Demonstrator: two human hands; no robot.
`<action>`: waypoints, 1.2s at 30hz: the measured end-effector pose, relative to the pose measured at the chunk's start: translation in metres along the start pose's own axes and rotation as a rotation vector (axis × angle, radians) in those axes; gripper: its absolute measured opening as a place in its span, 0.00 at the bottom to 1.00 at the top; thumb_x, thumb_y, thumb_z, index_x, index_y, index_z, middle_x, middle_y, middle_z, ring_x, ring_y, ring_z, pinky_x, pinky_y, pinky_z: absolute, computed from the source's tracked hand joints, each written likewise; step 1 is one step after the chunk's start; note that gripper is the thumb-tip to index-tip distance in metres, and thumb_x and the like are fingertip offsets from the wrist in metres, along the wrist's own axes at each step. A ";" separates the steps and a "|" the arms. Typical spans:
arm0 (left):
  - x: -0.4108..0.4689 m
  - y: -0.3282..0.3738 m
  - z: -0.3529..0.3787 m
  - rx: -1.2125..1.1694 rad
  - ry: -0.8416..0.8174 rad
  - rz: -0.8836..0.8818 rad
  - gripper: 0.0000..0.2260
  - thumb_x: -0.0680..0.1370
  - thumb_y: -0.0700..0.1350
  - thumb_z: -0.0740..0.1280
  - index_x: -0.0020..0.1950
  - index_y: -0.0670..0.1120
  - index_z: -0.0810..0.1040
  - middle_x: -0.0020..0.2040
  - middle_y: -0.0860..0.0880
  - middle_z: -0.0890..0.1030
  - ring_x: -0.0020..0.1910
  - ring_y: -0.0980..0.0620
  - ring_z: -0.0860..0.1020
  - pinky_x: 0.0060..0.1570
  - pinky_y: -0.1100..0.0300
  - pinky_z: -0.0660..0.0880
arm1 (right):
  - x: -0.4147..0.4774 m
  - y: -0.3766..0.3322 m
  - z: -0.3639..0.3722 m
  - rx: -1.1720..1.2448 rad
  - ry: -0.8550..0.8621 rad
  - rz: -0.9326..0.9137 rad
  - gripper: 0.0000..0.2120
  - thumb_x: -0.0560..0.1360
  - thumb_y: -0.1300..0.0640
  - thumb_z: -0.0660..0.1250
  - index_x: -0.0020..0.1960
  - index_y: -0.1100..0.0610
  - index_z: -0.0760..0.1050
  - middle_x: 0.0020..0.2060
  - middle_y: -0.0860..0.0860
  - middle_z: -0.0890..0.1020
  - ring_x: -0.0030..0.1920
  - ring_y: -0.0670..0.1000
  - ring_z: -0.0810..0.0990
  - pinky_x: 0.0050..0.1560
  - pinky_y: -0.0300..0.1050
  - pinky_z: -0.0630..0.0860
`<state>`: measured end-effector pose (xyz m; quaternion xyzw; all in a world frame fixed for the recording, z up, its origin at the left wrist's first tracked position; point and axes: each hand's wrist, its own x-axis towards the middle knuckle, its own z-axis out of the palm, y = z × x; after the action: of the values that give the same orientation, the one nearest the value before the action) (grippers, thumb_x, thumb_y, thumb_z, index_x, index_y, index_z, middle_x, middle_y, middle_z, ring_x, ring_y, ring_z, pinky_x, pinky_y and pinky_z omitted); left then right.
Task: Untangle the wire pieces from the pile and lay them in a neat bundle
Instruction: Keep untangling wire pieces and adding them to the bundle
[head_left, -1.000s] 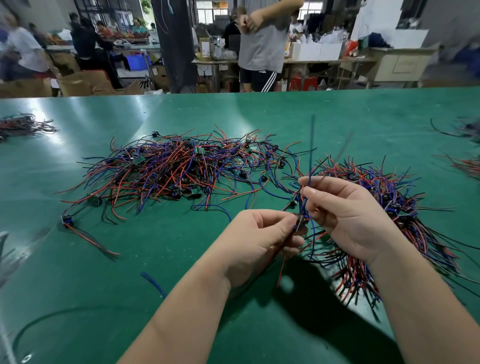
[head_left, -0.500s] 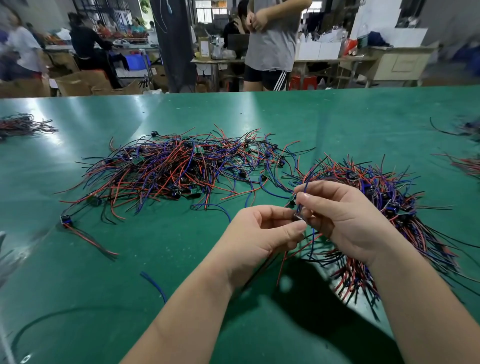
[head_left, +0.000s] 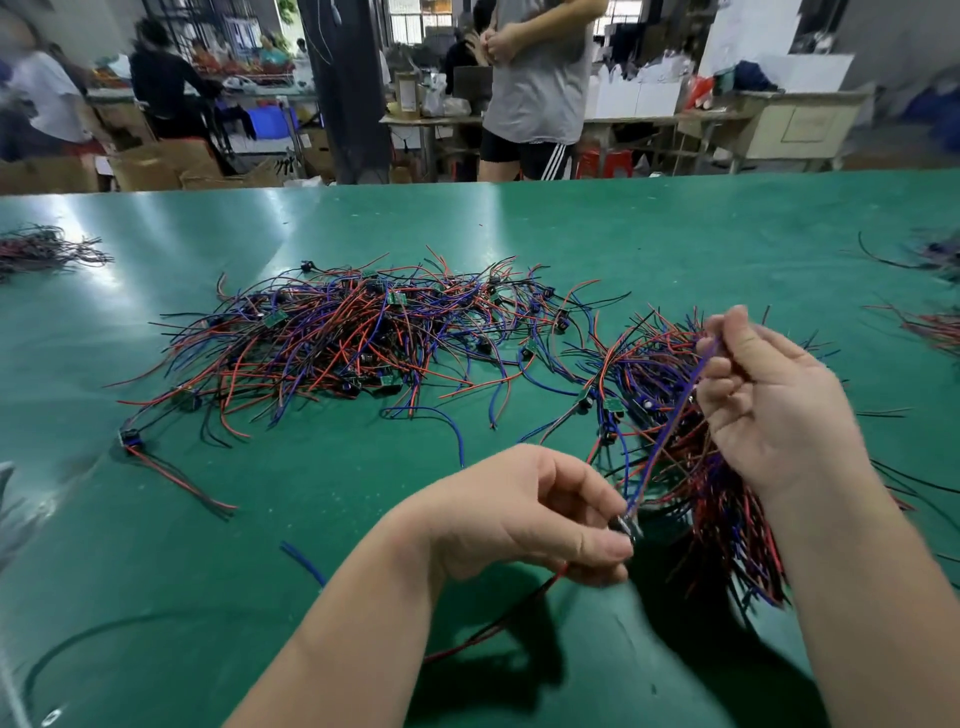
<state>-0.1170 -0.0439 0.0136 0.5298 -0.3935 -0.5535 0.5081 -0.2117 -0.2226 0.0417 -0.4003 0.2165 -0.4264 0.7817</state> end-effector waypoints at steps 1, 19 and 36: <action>0.000 0.000 0.001 -0.001 -0.036 0.002 0.09 0.68 0.35 0.72 0.41 0.48 0.79 0.37 0.48 0.82 0.36 0.52 0.83 0.41 0.60 0.80 | 0.001 -0.001 -0.001 0.055 0.011 -0.030 0.11 0.76 0.57 0.65 0.37 0.57 0.80 0.28 0.50 0.80 0.27 0.43 0.77 0.26 0.31 0.71; 0.012 0.009 -0.004 -0.731 0.371 0.518 0.27 0.50 0.50 0.84 0.48 0.54 0.83 0.49 0.54 0.85 0.42 0.58 0.82 0.37 0.66 0.78 | -0.024 0.038 0.016 -0.496 -0.630 0.007 0.14 0.60 0.68 0.77 0.38 0.59 0.74 0.29 0.53 0.79 0.28 0.47 0.76 0.30 0.35 0.73; 0.023 -0.002 -0.003 -0.248 0.481 0.591 0.16 0.70 0.29 0.66 0.42 0.49 0.86 0.43 0.50 0.85 0.45 0.58 0.82 0.46 0.67 0.76 | -0.025 0.032 0.020 -0.077 -0.321 0.130 0.05 0.63 0.61 0.67 0.39 0.60 0.76 0.25 0.50 0.78 0.23 0.42 0.75 0.23 0.30 0.71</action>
<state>-0.1126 -0.0661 0.0069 0.4429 -0.3290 -0.2867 0.7832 -0.1958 -0.1826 0.0279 -0.4779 0.1305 -0.2971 0.8163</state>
